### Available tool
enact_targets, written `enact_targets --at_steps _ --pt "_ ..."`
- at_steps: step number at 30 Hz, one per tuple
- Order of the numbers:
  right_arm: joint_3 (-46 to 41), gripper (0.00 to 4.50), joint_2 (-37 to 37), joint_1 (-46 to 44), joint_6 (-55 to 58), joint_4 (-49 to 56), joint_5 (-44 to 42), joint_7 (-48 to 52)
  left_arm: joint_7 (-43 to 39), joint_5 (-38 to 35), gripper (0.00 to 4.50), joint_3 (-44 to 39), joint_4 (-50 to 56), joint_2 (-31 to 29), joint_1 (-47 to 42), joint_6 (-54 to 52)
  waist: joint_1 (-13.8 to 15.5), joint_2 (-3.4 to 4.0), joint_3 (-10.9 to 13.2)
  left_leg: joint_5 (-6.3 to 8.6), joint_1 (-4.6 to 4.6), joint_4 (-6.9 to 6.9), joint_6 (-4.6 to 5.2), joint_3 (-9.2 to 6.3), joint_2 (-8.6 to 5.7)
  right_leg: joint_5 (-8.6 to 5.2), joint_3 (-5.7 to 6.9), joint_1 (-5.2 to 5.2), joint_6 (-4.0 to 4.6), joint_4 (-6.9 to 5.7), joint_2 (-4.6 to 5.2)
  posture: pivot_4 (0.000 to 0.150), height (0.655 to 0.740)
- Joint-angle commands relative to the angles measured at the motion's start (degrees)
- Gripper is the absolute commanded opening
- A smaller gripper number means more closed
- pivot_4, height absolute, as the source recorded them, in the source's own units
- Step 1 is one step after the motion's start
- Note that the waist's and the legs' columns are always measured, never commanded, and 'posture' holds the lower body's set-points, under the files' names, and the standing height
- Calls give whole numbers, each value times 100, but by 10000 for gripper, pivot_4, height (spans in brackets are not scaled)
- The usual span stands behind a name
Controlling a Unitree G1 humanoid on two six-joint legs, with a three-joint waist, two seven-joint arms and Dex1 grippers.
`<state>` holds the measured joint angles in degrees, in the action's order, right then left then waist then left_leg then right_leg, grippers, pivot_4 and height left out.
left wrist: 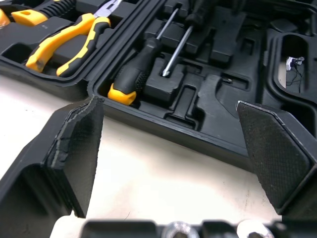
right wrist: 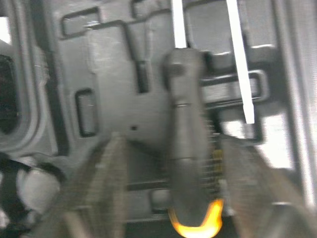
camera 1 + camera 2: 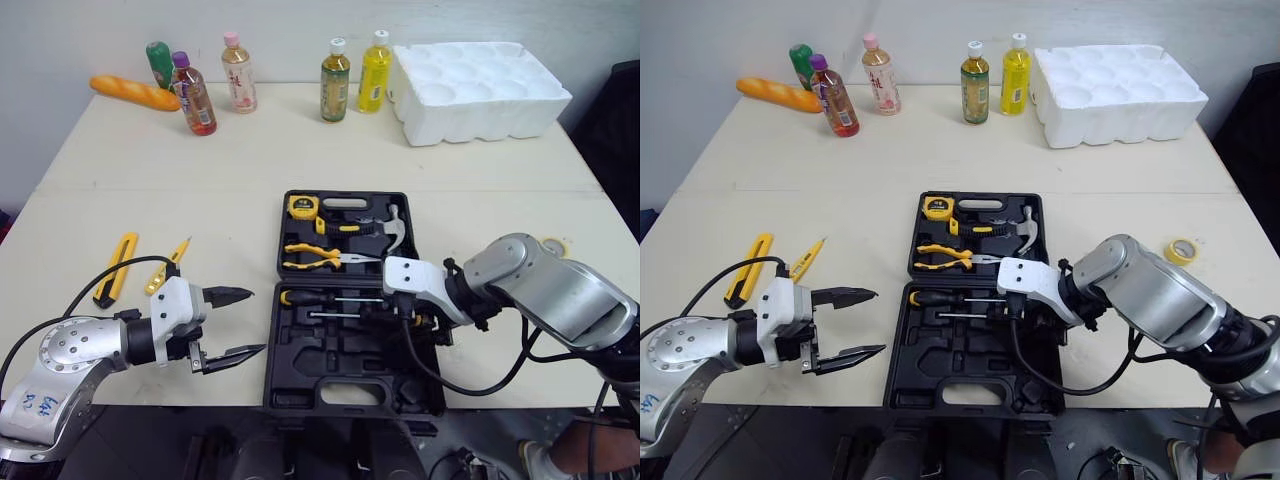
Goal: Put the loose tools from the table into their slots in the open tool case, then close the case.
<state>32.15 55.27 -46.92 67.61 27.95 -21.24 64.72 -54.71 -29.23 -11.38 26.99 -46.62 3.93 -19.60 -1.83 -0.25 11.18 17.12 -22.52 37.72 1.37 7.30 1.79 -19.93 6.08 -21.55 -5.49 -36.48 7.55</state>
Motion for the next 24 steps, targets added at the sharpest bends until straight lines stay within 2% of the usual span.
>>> enact_targets --at_steps 1,11,16,18,20,24 --pt "-430 42358 143 -63 -24 76 -86 1 9 -71 45000 -104 180 41 -19 96 3 0 0 0 0 0 0 0 0 0 0 0 0 -1 0 1500 7400" --pt "-1010 42358 594 165 -692 4 -331 558 -27 -29 45000 -18 107 83 -151 153 21 -2 1 2 -4 0 3 -1 -1 0 2 1 0 6 1 1500 7400" --pt "-2298 42358 206 1329 -2509 -359 -979 1275 -3 -337 45000 -85 129 286 -390 144 34 -12 0 2 -3 -1 4 -2 -1 0 6 7 0 6 -2 1500 7400" --pt "-2496 42358 129 1782 -3080 -533 -963 1464 -128 -323 45000 -46 143 305 -483 297 39 -16 -1 1 -3 2 6 -2 -2 1 7 10 -1 5 -3 1500 7400" --pt "-2728 42358 -303 2106 -3787 -771 -1004 1445 -151 -477 45000 -26 198 344 -586 220 41 -25 -3 0 -2 2 8 -2 -2 1 9 14 -3 1 -4 1500 7400" --pt "-2830 42358 -730 2369 -4098 -929 -903 1111 -26 -1007 45000 -87 333 540 -782 -35 18 -26 -2 -2 1 12 11 0 -3 3 3 15 -5 -1 -2 1500 7400"
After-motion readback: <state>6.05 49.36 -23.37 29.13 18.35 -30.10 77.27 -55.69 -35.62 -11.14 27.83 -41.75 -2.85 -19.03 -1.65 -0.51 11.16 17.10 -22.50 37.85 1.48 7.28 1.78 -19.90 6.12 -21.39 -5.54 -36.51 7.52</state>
